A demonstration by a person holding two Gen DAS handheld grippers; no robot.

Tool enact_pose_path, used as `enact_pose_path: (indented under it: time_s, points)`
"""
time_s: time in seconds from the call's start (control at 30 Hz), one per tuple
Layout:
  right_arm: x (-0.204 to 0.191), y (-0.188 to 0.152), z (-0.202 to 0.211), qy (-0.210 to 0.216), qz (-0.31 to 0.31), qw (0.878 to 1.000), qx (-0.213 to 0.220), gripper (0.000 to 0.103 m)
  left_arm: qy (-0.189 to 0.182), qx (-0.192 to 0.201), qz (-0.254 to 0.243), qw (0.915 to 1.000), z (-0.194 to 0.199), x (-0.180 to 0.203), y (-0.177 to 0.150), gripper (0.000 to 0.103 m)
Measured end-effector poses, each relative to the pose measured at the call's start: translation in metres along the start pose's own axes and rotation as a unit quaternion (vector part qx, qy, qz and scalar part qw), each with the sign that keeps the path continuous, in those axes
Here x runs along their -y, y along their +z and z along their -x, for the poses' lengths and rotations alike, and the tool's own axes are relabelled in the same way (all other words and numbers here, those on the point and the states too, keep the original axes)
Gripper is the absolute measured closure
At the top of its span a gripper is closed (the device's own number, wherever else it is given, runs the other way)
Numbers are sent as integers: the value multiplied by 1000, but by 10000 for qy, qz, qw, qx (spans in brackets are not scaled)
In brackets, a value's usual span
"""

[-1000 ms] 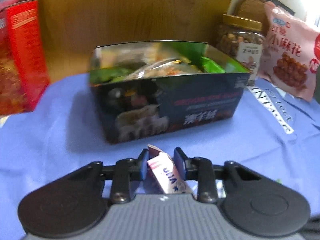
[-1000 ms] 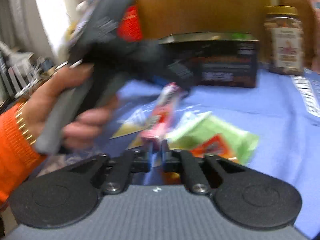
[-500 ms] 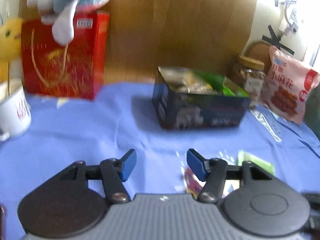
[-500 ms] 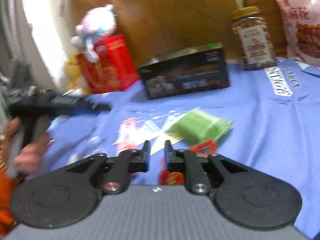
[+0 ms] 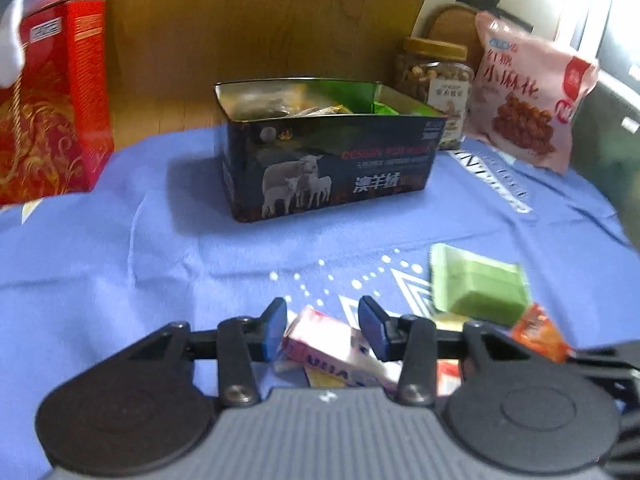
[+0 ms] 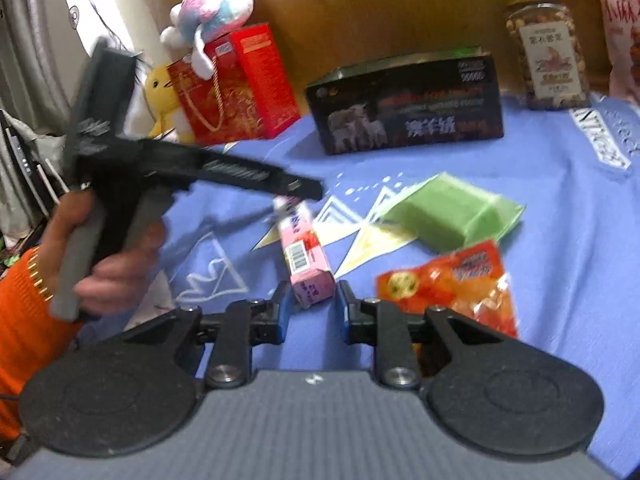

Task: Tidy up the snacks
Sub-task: 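Grasp the pink-and-white UHA candy box with the left gripper, then carry the candy box into the tin and open the left gripper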

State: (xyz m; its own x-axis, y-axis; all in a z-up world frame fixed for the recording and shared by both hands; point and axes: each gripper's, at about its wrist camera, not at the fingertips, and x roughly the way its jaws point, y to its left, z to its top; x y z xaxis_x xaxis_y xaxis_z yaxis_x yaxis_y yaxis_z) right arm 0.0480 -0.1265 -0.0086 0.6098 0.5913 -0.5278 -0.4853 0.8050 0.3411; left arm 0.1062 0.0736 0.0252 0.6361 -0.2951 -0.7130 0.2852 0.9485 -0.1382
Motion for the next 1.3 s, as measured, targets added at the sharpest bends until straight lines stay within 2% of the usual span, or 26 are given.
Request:
enact_pose_path:
  time_s: [0.1, 0.2, 0.33, 0.4, 0.5, 0.63, 0.7, 0.87, 1.1, 1.3]
  points:
    - [1, 1, 1, 7, 43, 10000, 41, 75, 31, 161, -5, 9999, 17, 0, -11, 54]
    - [-1, -2, 5, 1, 179, 9998, 49, 74, 28, 338, 205, 9992, 30, -10, -12, 48]
    - [-2, -5, 8, -78, 277, 9996, 53, 74, -148, 352, 1003, 9942, 35, -42, -1, 48]
    - [-2, -5, 9, -91, 270, 9996, 64, 74, -219, 294, 1206, 9920, 31, -50, 2, 49]
    - [-5, -7, 11, -98, 345, 9993, 58, 74, -227, 222, 980, 9947, 23, -42, 3, 51]
    - [-9, -8, 6, -89, 383, 9992, 4, 75, -185, -64, 516, 9985, 9, -19, -4, 60]
    - [-7, -6, 2, -111, 350, 9993, -8, 75, -228, -25, 522, 9984, 10, -14, -11, 60]
    - [-8, 1, -2, -324, 306, 9990, 30, 79, -61, 77, 717, 9974, 22, -10, -13, 62]
    - [-2, 41, 2, -453, 331, 9956, 752, 79, -83, 649, 838, 9943, 35, -14, 34, 62]
    - [15, 97, -19, -753, 527, 9866, 1349, 78, -117, 998, 1104, 9888, 11, -23, 92, 62]
